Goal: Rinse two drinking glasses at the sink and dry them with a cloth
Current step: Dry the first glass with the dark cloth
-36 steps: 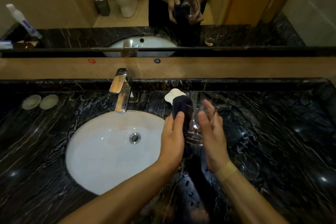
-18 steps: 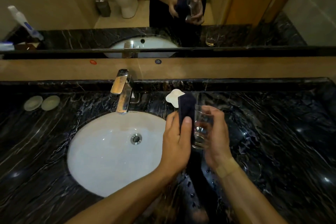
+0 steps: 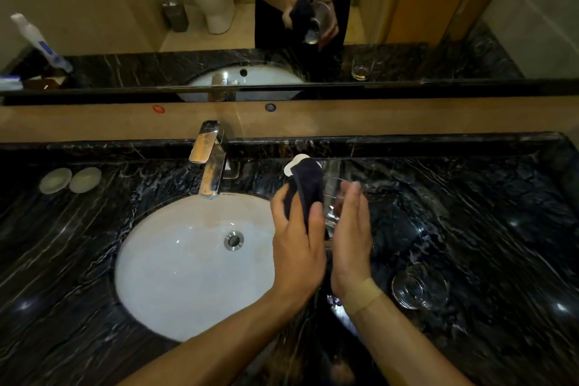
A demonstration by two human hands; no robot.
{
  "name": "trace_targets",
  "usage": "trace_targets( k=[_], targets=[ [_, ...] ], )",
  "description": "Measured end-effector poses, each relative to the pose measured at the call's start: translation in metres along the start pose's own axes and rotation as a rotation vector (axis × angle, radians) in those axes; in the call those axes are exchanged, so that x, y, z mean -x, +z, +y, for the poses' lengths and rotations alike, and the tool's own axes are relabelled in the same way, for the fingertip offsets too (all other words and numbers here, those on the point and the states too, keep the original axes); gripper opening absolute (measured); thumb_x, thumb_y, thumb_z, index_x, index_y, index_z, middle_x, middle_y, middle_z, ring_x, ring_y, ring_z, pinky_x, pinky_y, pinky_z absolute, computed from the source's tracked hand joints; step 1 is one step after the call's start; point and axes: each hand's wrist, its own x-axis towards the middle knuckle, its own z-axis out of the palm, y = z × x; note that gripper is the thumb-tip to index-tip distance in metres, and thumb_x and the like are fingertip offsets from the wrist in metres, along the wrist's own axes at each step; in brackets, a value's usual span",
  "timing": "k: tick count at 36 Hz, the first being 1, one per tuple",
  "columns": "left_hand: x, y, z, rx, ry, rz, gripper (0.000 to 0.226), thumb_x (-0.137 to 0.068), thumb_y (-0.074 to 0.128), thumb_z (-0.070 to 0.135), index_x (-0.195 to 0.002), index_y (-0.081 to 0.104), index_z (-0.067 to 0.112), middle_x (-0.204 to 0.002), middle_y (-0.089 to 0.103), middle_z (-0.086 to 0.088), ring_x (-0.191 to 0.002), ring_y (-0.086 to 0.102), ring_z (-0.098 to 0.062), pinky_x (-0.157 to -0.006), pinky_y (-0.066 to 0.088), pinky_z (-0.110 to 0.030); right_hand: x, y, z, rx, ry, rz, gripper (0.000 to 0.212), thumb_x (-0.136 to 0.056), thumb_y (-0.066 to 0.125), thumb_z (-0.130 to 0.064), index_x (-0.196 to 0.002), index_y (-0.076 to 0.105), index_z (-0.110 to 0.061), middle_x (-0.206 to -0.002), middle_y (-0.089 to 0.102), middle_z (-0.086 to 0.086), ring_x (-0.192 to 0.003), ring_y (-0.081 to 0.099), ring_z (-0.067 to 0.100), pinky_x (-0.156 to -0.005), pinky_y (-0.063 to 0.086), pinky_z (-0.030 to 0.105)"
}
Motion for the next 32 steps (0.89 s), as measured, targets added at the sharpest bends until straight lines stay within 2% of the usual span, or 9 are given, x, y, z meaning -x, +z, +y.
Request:
trace_targets(
  k=[4, 7, 9, 12, 17, 21, 23, 27, 32],
  targets=[
    [0.017, 0.0, -0.002, 0.046, 0.096, -0.012, 0.05, -0.103, 0.029, 0.054, -0.146, 0.037, 0.031, -0.148, 0.028, 0.015, -0.114, 0.058, -0.005, -0.087, 0.051, -0.019, -0.004, -0.004, -0.008, -0.081, -0.011, -0.018, 0.049, -0.077, 0.054, -0.068, -0.108, 0.058, -0.031, -0.106, 0.07, -0.007, -0.1, 0.066, 0.01, -0.085, 0.053, 0.034],
    [0.022, 0.001, 0.004, 0.115, 0.123, 0.002, 0.042, -0.103, 0.031, 0.052, -0.144, 0.037, 0.046, -0.146, 0.03, 0.016, -0.12, 0.054, -0.006, -0.093, 0.047, -0.018, -0.012, -0.009, -0.01, -0.128, -0.04, 0.019, 0.037, -0.079, 0.048, -0.052, -0.1, 0.053, -0.022, -0.083, 0.068, -0.014, -0.077, 0.064, 0.004, -0.067, 0.05, 0.025],
    [0.017, 0.0, 0.009, 0.166, 0.076, 0.012, 0.036, -0.102, 0.033, 0.053, -0.136, 0.034, 0.063, -0.14, 0.036, 0.018, -0.121, 0.051, 0.0, -0.094, 0.041, -0.011, -0.016, -0.014, -0.012, -0.156, 0.046, -0.051, 0.042, -0.076, 0.046, -0.053, -0.096, 0.054, -0.017, -0.085, 0.064, 0.0, -0.073, 0.06, 0.013, -0.066, 0.048, 0.032],
    [0.007, -0.005, 0.009, 0.279, -0.092, -0.01, 0.028, -0.094, 0.038, 0.056, -0.117, 0.044, 0.071, -0.123, 0.056, 0.017, -0.111, 0.058, 0.0, -0.087, 0.046, -0.017, -0.023, -0.021, -0.015, -0.28, 0.222, -0.203, 0.038, -0.091, 0.044, -0.05, -0.085, 0.056, -0.015, -0.072, 0.066, 0.002, -0.056, 0.058, 0.013, -0.054, 0.045, 0.027],
    [0.002, -0.007, 0.003, 0.352, -0.138, -0.008, 0.024, -0.092, 0.042, 0.056, -0.112, 0.052, 0.065, -0.111, 0.063, 0.026, -0.107, 0.061, 0.0, -0.081, 0.047, -0.012, -0.025, -0.024, -0.016, -0.323, 0.294, -0.27, 0.044, -0.093, 0.044, -0.052, -0.074, 0.065, -0.019, -0.076, 0.07, 0.006, -0.068, 0.067, 0.02, -0.064, 0.053, 0.031],
    [0.002, -0.001, 0.0, 0.243, -0.118, 0.013, 0.026, -0.093, 0.037, 0.057, -0.116, 0.046, 0.066, -0.12, 0.054, 0.005, -0.104, 0.058, -0.008, -0.087, 0.049, -0.029, -0.028, -0.012, -0.014, -0.148, 0.137, 0.051, 0.042, -0.097, 0.045, -0.054, -0.085, 0.065, -0.02, -0.068, 0.067, 0.004, -0.06, 0.065, 0.018, -0.055, 0.052, 0.03],
    [0.001, -0.001, -0.002, 0.156, -0.053, 0.01, 0.03, -0.096, 0.035, 0.055, -0.12, 0.037, 0.072, -0.127, 0.045, 0.004, -0.105, 0.056, -0.01, -0.087, 0.049, -0.03, -0.03, -0.006, -0.012, -0.082, 0.084, 0.145, 0.039, -0.099, 0.041, -0.055, -0.095, 0.056, -0.019, -0.077, 0.071, 0.009, -0.063, 0.069, 0.019, -0.065, 0.058, 0.039],
    [-0.007, 0.003, -0.005, 0.062, -0.03, 0.009, 0.028, -0.096, 0.033, 0.057, -0.124, 0.04, 0.059, -0.135, 0.033, 0.014, -0.107, 0.053, 0.003, -0.083, 0.046, -0.014, -0.018, 0.003, -0.005, 0.038, 0.073, 0.035, 0.052, -0.087, 0.032, -0.075, -0.098, 0.054, -0.029, -0.101, 0.072, -0.002, -0.096, 0.069, 0.017, -0.095, 0.051, 0.049],
    [0.001, 0.005, -0.004, -0.028, 0.071, 0.004, 0.041, -0.1, 0.033, 0.052, -0.139, 0.036, 0.039, -0.148, 0.026, 0.01, -0.116, 0.05, 0.007, -0.089, 0.044, -0.009, -0.013, 0.004, -0.011, 0.052, 0.06, -0.06, 0.078, -0.063, 0.046, -0.092, -0.102, 0.052, -0.025, -0.109, 0.066, 0.0, -0.101, 0.065, 0.016, -0.091, 0.053, 0.04]
  ],
)
